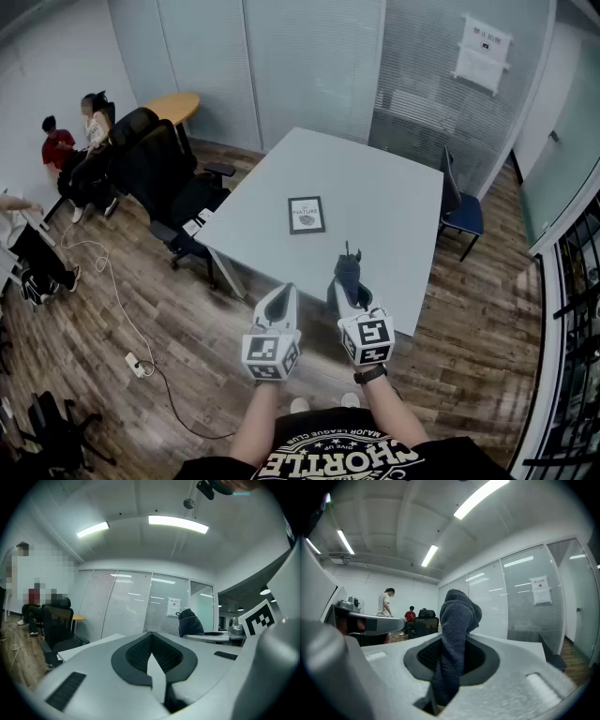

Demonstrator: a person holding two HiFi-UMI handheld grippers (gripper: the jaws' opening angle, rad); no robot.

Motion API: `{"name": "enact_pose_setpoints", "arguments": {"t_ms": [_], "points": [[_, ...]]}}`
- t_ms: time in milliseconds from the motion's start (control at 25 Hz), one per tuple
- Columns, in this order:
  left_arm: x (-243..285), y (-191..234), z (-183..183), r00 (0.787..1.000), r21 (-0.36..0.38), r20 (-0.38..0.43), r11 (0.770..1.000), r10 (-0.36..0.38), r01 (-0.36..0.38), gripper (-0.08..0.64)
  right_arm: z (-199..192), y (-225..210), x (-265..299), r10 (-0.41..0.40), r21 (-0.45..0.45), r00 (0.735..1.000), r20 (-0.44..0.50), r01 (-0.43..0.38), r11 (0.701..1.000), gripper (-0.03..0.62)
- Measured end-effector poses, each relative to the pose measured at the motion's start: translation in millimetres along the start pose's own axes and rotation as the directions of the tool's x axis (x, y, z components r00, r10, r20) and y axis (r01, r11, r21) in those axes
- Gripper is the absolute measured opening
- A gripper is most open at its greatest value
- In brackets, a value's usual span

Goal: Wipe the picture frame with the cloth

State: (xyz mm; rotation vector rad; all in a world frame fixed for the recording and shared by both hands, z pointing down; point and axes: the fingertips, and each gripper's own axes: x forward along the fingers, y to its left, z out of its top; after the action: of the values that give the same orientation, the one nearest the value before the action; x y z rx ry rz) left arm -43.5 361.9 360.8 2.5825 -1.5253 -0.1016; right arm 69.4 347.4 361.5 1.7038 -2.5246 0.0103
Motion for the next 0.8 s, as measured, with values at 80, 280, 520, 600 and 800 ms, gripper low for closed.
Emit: {"name": "enact_pose_setpoints", "arguments": {"t_ms": [80, 280, 520, 600, 800], "points": [[0, 3, 2, 1.0, -0.005, 0.0, 1.0, -0.006, 0.006, 0.006, 2, 2, 2, -0.013, 0.007, 1.0, -0.002, 0.013, 1.0, 0.072], [-12, 12, 5, 1.0, -0.015, 0.006, 1.0, -0.023, 0.023, 0.005, 0, 16, 0, -0.026, 0.028, 1.0, 0.002, 0.026, 0.999, 0.072], [-47, 20, 0, 0.999, -0.03, 0.018, 0.998, -0.049, 0.049, 0.005, -8, 50, -21, -0.039, 0.03, 0.999, 0.002, 0.039, 0.999, 0.072], [-45, 25, 0, 0.999, -0.048, 0.018, 0.998, -0.05, 0.05, 0.006, -9, 53, -19, -0.032, 0.024, 0.999, -0.007, 0.032, 0.999, 0.074], [-4, 17, 3, 0.999, -0.083, -0.012, 0.996, -0.044, 0.042, 0.005, -2, 15, 3, -0.03, 0.057, 0.999, -0.027, 0.032, 0.998, 0.074]]}}
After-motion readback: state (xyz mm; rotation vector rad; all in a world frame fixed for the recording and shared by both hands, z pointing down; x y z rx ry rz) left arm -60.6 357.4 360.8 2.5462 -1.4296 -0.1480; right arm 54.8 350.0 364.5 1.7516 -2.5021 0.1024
